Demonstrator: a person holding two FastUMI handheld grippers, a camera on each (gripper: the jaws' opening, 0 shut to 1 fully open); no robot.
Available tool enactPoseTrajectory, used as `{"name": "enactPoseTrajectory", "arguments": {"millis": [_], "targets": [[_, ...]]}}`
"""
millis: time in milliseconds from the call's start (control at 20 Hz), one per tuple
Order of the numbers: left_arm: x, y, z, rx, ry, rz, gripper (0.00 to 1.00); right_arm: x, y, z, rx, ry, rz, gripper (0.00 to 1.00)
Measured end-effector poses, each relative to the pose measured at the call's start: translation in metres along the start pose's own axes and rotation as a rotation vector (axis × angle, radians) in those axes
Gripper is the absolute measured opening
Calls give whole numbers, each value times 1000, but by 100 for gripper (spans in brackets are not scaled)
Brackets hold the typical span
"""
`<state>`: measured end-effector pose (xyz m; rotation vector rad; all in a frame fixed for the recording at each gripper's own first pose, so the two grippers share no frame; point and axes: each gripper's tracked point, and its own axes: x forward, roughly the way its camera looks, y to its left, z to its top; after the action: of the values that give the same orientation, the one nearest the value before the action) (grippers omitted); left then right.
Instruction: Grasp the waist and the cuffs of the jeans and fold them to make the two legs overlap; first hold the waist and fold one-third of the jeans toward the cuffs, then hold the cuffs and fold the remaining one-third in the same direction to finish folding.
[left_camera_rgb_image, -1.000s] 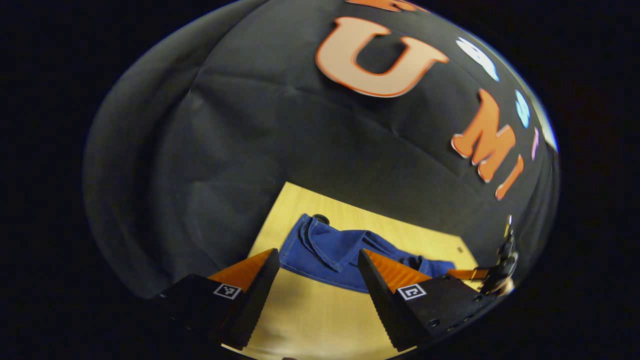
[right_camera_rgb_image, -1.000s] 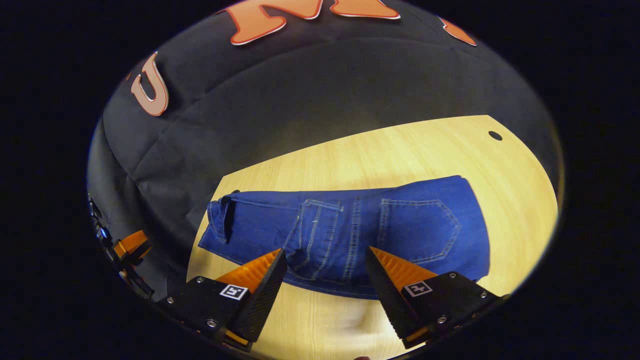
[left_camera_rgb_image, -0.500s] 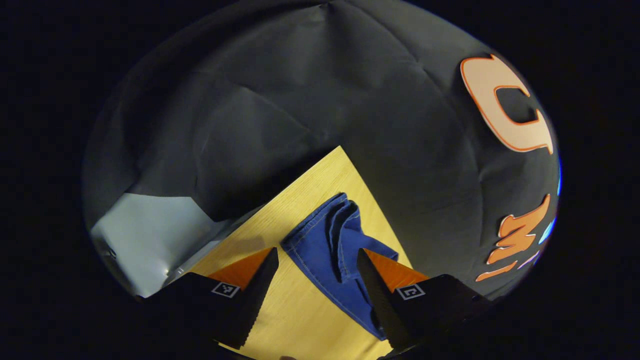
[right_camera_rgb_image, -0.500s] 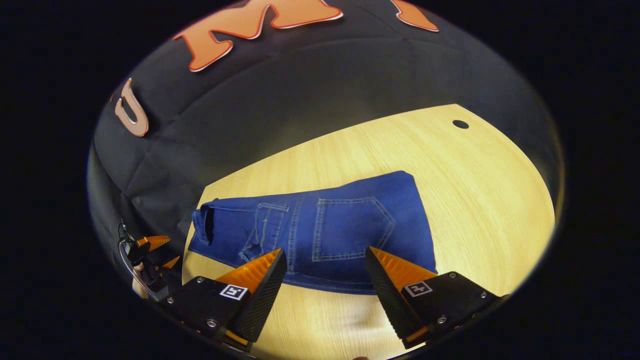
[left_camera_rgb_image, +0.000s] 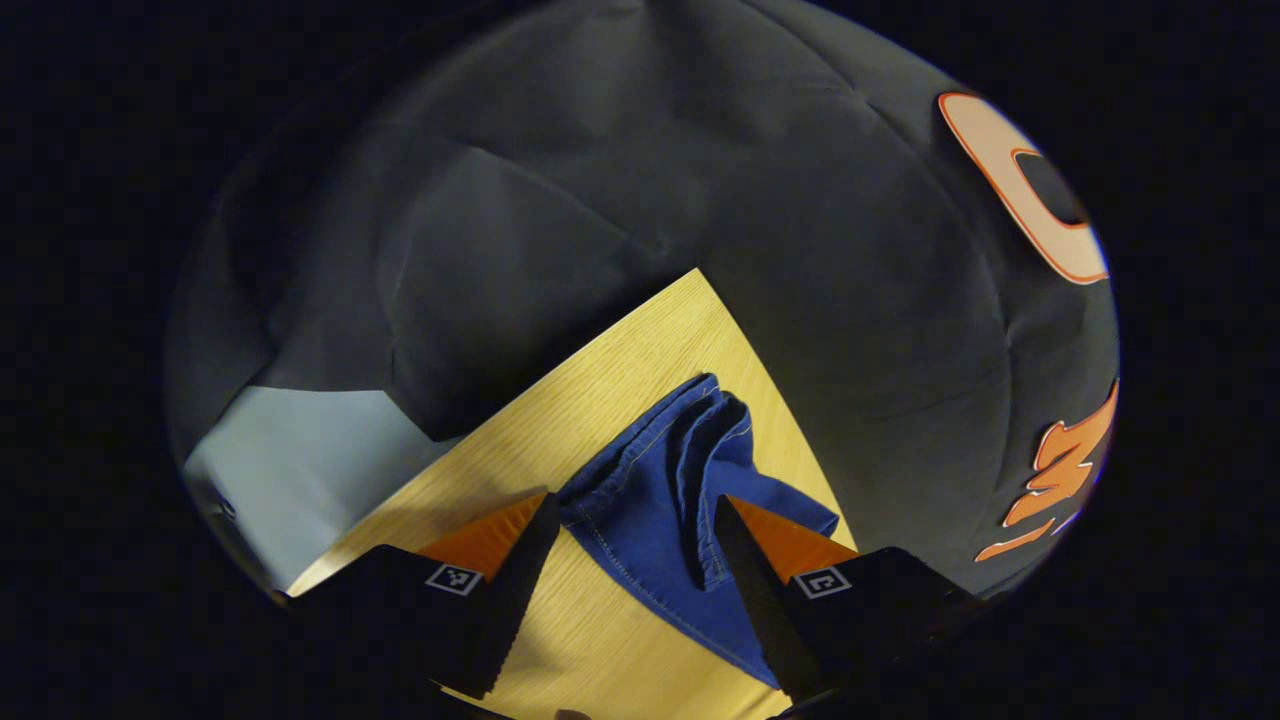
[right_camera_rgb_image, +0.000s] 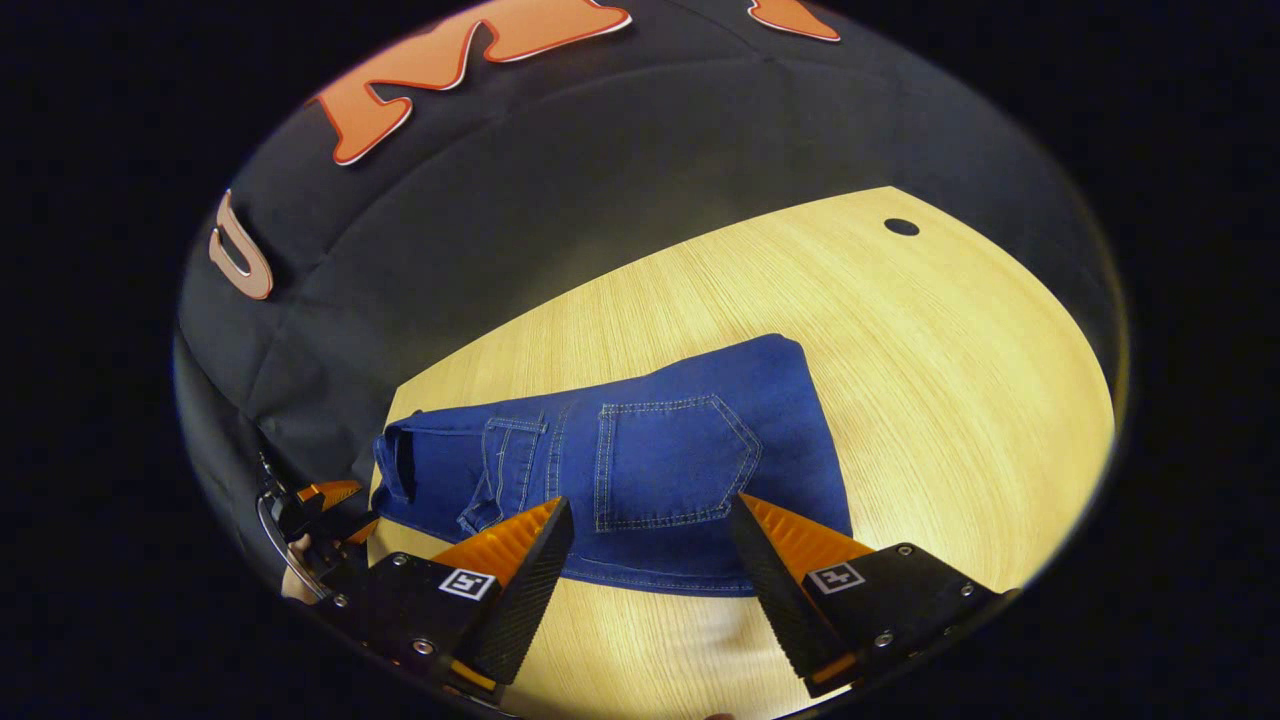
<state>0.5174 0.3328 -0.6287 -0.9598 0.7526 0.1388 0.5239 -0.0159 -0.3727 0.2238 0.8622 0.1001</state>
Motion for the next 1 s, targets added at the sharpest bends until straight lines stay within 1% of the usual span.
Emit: {"name": "enactPoseTrajectory", "arguments": {"millis": [100,150,200,300,350,400,450,550,600,750,850,1000], "targets": [[14,-16,-8,-64,10,-67,100,2,1,0,11,3,8,98],[20,-25,-13,-94,17,-102,97,2,0,0,14,5,5,98],[28,-33,-13,-119,5,-125,97,2,0,-1,16,9,3,98],[48,-49,-13,-147,-35,-148,95,2,0,-1,27,15,9,98],[59,-53,-17,-135,-41,-137,93,2,-2,-2,32,14,12,98],[69,-48,-19,-99,-51,-96,72,2,-4,-4,37,14,9,98],[72,-36,-18,-50,-59,-24,52,1,-6,-4,41,13,5,98],[61,-37,-19,-20,-71,7,12,-2,-11,-5,47,5,-3,98],[58,-46,-19,-3,-63,-7,6,-9,-17,-3,50,-4,-3,98],[25,-74,-5,107,-144,-16,7,-19,-28,8,45,-43,-20,98],[-2,-109,1,173,-185,-64,7,-23,-32,16,53,-61,-17,98],[-53,-171,-12,293,-230,-138,6,-30,-40,24,81,-80,10,98]]}}
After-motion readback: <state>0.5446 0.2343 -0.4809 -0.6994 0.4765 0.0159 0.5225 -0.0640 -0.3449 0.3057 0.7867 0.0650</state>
